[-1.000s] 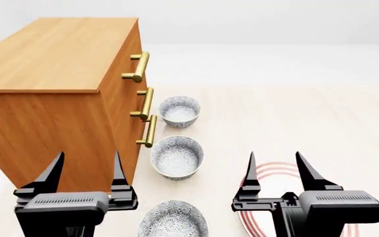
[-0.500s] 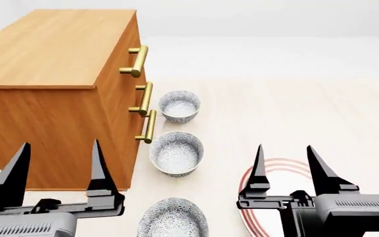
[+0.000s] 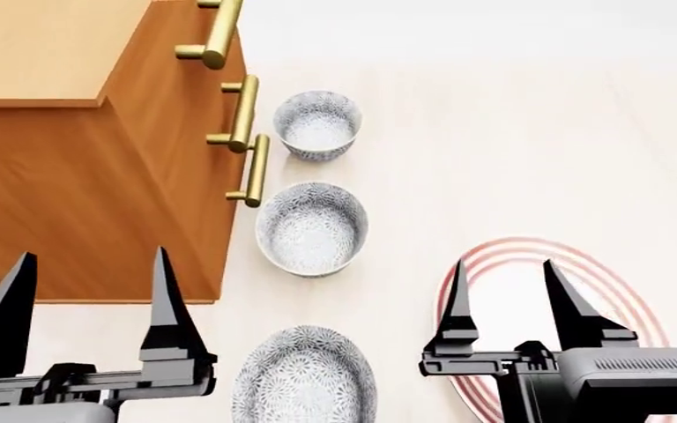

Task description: Put the bowl in the middle on the plate.

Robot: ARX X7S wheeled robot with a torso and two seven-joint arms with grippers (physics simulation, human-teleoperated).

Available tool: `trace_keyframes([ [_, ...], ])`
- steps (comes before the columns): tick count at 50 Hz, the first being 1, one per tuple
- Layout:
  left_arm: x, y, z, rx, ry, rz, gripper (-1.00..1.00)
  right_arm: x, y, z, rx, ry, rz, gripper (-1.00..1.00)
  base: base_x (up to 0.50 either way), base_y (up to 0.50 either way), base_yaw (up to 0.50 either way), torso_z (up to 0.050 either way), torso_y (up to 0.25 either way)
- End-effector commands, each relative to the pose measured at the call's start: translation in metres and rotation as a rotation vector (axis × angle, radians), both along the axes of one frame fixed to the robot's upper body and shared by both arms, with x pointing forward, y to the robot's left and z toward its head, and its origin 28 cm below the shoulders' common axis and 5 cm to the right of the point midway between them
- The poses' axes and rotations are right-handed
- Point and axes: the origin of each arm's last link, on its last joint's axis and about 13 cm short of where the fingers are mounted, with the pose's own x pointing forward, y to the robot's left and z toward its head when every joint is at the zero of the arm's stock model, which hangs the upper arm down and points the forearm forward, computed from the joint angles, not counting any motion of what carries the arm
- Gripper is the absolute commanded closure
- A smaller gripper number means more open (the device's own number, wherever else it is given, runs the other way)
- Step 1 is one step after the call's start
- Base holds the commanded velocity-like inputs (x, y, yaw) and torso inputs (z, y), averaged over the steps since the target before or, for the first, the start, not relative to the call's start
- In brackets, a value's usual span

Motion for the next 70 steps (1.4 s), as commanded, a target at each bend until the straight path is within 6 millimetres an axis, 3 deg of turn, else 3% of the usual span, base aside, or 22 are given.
trace_keyframes([
  [1, -0.001, 0.0, 0.001, 0.0, -0.004, -0.001, -1.0, 0.0, 0.0, -0.001, -0.003, 0.003, 0.004, -1.0, 0.0, 0.0, 0.0, -0.008, -0.25],
  [38, -0.001, 0.001, 0.002, -0.022, -0.007, -0.006, -1.0, 0.0, 0.002, 0.002, -0.014, 0.003, 0.008, -1.0, 0.0, 0.0, 0.0, -0.001, -0.033],
  [41, -0.001, 0.001, 0.003, -0.022, -0.008, -0.002, -1.0, -0.001, 0.001, 0.012, -0.008, -0.015, 0.002, -1.0, 0.0, 0.0, 0.0, 0.0, 0.0],
  [48, -0.002, 0.002, 0.004, -0.018, -0.011, 0.005, -1.0, 0.016, -0.005, 0.072, -0.134, 0.052, 0.189, -1.0, 0.0, 0.0, 0.0, 0.0, 0.0],
  [50, -0.001, 0.002, 0.004, -0.023, -0.007, 0.007, -1.0, 0.021, -0.003, 0.077, -0.189, 0.105, 0.241, -1.0, 0.0, 0.0, 0.0, 0.0, 0.0],
  [57, 0.0, 0.003, 0.003, -0.03, 0.002, 0.008, -1.0, 0.048, 0.002, 0.086, -0.143, 0.268, 0.329, -1.0, 0.0, 0.0, 0.0, 0.0, 0.0],
  [70, 0.003, 0.002, 0.001, -0.015, 0.014, 0.003, -1.0, 0.093, 0.005, 0.124, -0.123, 0.505, 0.339, -1.0, 0.0, 0.0, 0.0, 0.0, 0.0],
])
